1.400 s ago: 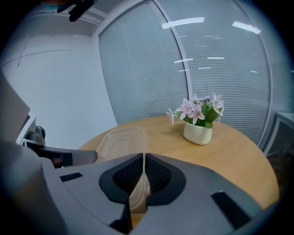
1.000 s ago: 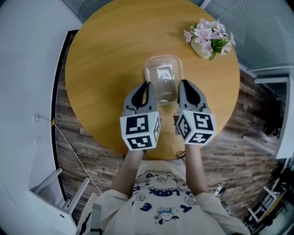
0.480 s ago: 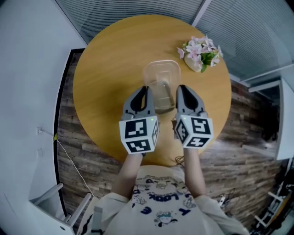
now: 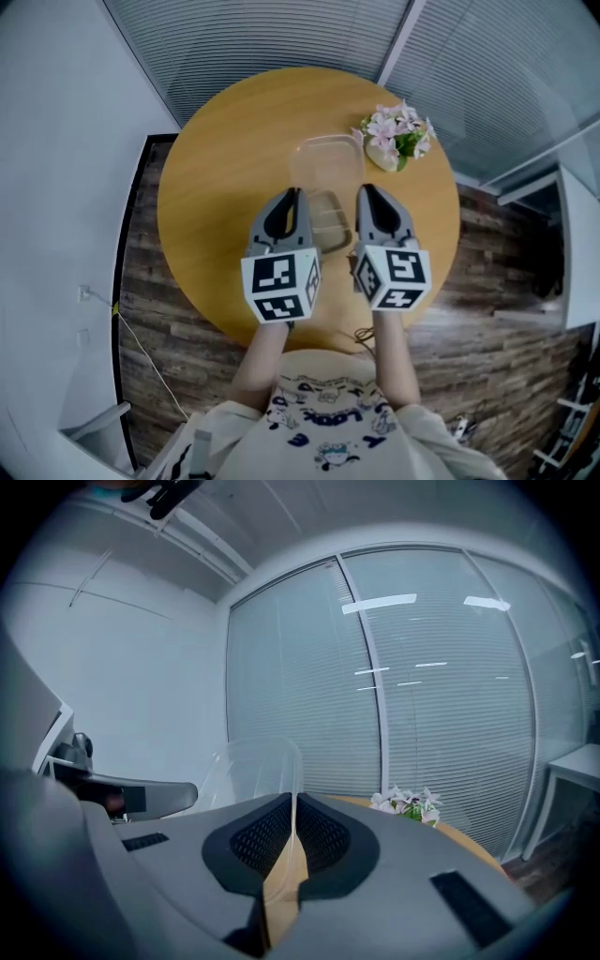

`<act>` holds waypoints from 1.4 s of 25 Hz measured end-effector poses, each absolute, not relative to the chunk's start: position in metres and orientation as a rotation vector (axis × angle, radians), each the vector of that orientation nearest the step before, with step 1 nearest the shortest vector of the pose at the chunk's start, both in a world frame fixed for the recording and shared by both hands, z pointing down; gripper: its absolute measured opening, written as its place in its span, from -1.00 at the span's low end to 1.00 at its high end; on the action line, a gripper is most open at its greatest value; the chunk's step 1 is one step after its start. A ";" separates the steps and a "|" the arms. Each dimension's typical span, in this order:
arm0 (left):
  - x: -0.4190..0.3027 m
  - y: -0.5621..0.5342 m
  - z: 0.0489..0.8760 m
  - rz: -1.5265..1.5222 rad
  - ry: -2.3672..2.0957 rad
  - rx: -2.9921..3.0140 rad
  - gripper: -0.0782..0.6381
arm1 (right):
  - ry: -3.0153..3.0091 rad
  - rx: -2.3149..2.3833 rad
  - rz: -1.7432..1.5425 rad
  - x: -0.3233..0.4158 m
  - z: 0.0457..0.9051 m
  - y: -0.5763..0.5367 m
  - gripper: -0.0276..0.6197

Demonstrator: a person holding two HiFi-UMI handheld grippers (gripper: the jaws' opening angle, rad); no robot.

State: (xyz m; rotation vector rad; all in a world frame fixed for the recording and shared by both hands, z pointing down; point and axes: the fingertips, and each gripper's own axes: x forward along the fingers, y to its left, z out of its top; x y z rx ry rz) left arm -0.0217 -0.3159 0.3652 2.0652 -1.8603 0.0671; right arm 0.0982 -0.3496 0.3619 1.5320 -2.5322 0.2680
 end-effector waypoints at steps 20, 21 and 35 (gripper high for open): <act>-0.028 -0.307 0.298 -0.011 -1.961 2.170 -0.71 | -2.629 1.578 0.104 0.093 0.294 -0.339 -0.86; -0.028 -0.306 0.295 -0.013 -1.965 2.173 -0.71 | -2.633 1.580 0.100 0.093 0.291 -0.338 -0.86; -0.027 -0.300 0.269 -0.032 -2.006 2.237 -0.71 | -2.674 1.619 0.062 0.096 0.271 -0.330 -0.85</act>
